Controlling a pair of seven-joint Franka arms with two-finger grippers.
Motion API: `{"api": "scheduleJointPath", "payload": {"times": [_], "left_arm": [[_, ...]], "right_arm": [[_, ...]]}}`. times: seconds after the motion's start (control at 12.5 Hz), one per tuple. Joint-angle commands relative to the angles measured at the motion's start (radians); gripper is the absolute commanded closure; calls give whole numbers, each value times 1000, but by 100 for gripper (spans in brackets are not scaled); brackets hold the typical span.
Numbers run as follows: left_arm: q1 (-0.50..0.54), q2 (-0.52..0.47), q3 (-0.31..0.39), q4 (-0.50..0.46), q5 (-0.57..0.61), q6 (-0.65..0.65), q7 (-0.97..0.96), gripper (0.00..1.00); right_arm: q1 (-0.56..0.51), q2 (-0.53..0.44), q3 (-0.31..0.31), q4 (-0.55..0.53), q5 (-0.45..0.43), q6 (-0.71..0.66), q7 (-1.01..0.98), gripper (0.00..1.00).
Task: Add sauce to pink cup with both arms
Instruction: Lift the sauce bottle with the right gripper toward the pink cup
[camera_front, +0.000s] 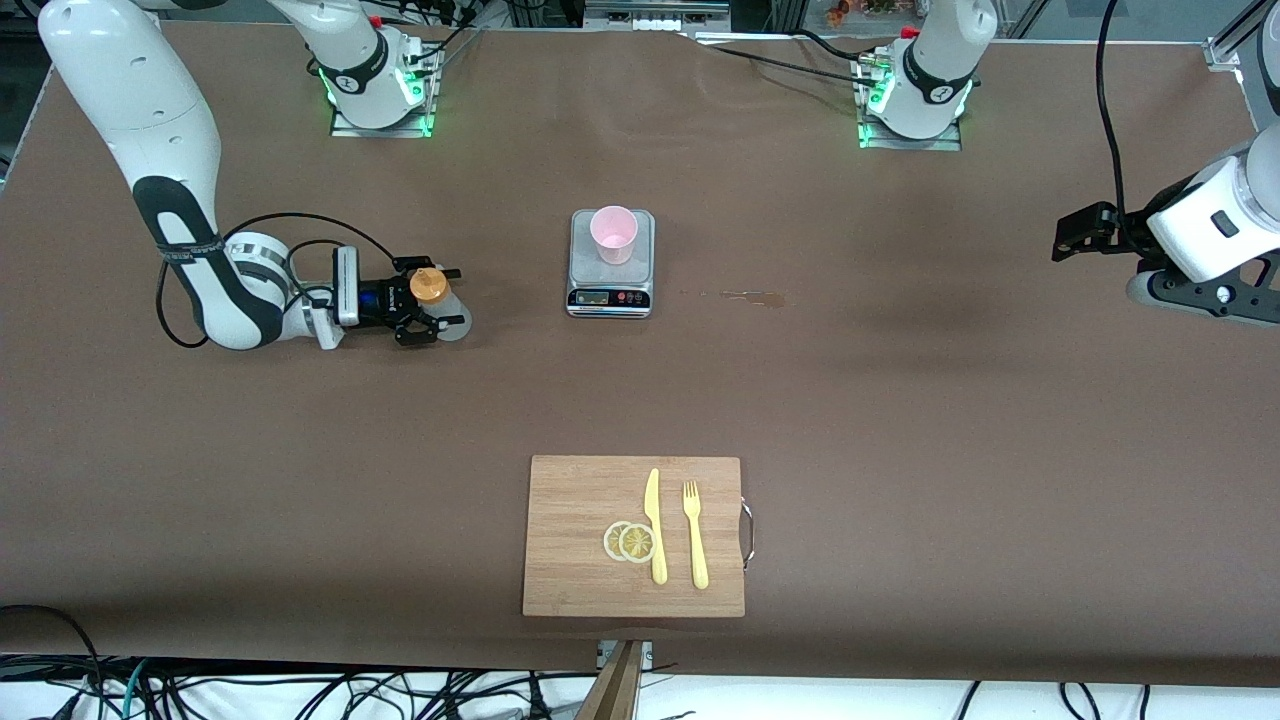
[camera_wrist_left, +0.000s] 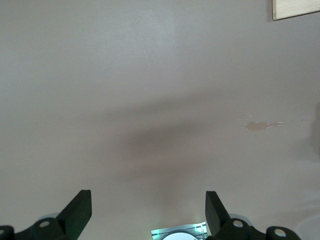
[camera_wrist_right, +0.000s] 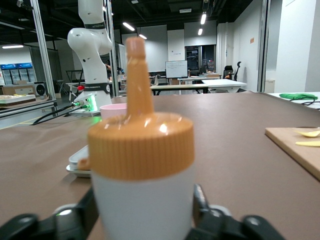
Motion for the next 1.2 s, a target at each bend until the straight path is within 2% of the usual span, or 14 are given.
{"api": "scheduleJointPath", "payload": {"times": [0.0, 0.08, 0.16, 0.24, 0.64, 1.12], "left_arm": [[10, 20, 1, 41, 29, -29, 21, 0], [11, 20, 1, 41, 30, -29, 21, 0], [11, 20, 1, 41, 29, -29, 21, 0], [11, 20, 1, 41, 29, -27, 21, 0], [9, 21, 1, 41, 29, -27, 21, 0], [6, 36, 1, 64, 30, -27, 21, 0]], "right_arm": [[32, -135, 5, -23, 13, 87, -23, 84], [48, -181, 5, -27, 8, 125, 8, 89], [70, -222, 5, -36, 2, 166, 46, 98], [87, -255, 5, -39, -15, 211, 83, 100], [228, -459, 5, -64, -240, 447, 483, 100], [430, -553, 3, -76, -555, 589, 981, 100]]}}
